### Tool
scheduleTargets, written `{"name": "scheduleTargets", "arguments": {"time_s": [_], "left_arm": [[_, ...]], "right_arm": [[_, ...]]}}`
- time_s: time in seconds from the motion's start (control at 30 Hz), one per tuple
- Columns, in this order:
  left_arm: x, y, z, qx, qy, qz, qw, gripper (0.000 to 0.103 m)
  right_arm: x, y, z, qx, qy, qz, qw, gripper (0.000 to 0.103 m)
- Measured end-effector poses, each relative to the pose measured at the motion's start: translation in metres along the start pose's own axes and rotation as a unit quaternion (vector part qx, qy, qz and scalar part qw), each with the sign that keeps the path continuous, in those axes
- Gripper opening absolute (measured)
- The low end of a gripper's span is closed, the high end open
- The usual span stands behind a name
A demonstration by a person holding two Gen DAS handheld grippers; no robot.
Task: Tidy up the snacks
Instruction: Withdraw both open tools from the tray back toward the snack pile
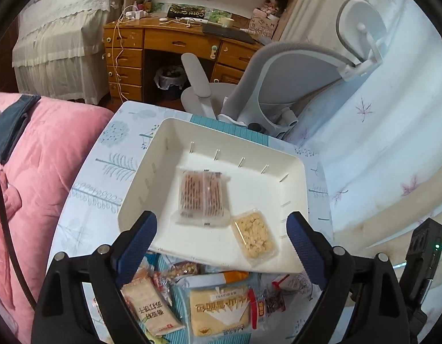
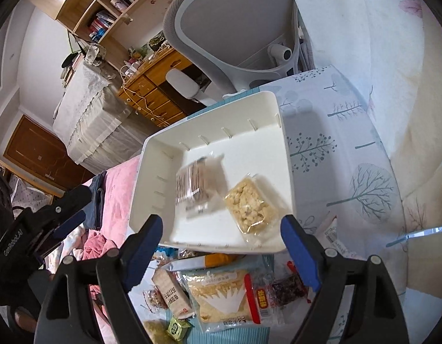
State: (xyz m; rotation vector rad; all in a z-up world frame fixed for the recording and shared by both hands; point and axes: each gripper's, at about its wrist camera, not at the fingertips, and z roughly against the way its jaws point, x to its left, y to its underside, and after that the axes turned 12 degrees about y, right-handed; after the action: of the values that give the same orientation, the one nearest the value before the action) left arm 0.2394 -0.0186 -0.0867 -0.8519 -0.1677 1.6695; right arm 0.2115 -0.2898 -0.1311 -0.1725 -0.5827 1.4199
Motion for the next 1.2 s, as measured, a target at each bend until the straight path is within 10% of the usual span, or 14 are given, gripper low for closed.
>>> {"name": "scheduleTargets", "arguments": {"time_s": [0.6, 1.2], "left_arm": [[0.081, 0.042, 0.081, 0.006, 0.036, -0.004, 0.9993, 0.091], [0.148, 0.080, 0.085, 0.134, 0.088, -0.099, 0.9820, 0.091]], "right_arm": [[0.034, 0.073, 0.020, -0.002, 0.024, -0.013, 1.000, 0.085], [0.093, 0.189, 0.032, -0.025, 0.070, -0.070, 0.995, 0.085]]}}
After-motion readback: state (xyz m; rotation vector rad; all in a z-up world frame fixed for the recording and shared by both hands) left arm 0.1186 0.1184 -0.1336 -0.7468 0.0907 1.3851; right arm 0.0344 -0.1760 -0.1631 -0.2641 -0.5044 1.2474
